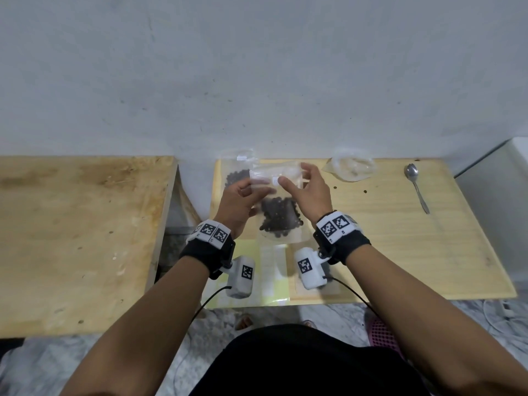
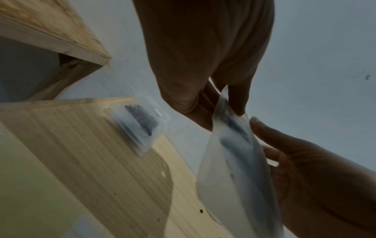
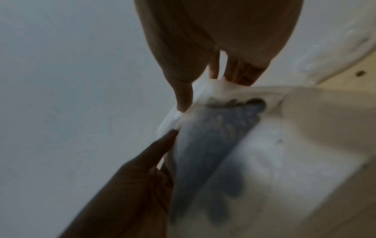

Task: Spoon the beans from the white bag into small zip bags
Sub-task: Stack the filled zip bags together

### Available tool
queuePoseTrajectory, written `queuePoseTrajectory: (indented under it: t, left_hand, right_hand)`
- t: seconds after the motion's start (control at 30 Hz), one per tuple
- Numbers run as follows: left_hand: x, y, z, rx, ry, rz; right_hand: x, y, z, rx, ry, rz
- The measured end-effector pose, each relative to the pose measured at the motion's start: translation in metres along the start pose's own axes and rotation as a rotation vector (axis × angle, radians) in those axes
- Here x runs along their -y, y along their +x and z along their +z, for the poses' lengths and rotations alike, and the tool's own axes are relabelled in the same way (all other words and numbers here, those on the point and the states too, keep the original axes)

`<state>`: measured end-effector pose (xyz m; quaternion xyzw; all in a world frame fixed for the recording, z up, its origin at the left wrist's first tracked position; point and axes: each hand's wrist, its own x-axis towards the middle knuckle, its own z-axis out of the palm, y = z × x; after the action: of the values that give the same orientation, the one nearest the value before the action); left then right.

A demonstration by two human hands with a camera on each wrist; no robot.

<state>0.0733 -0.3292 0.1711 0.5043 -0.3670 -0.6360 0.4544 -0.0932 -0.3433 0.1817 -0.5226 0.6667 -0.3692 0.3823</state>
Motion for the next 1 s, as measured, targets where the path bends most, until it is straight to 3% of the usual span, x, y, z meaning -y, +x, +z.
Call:
queuePoseTrajectory:
  t: [0.1, 0.3, 0.57, 0.9, 1.0]
  left_hand:
    - [-0.003, 0.002, 0.001, 0.011, -0.022, -0.014]
    - [-0.007, 0.009, 0.005, -0.031, 0.015, 0.045]
    - [-0.011, 0.019, 0.004, -0.034, 0.159, 0.142]
    - [-0.002, 0.02, -0.004, -0.018, 0.061, 0.062]
    - [0.012, 0.017, -0.011, 0.062, 0.114, -0.016]
  right_hand:
    - [0.003, -0.001, -0.002, 0.082, 0.103, 0.036]
    - [0.006, -0.003, -0.001, 0.097, 0.051, -0.026]
    - [0.005, -0.006, 0.001, -0.007, -0.051, -0.107]
    - [-0.004, -0.001, 0.008, 0.001, -0.038, -0.061]
    - [-0.009, 0.001, 0.01, -0.067, 0.017, 0.01]
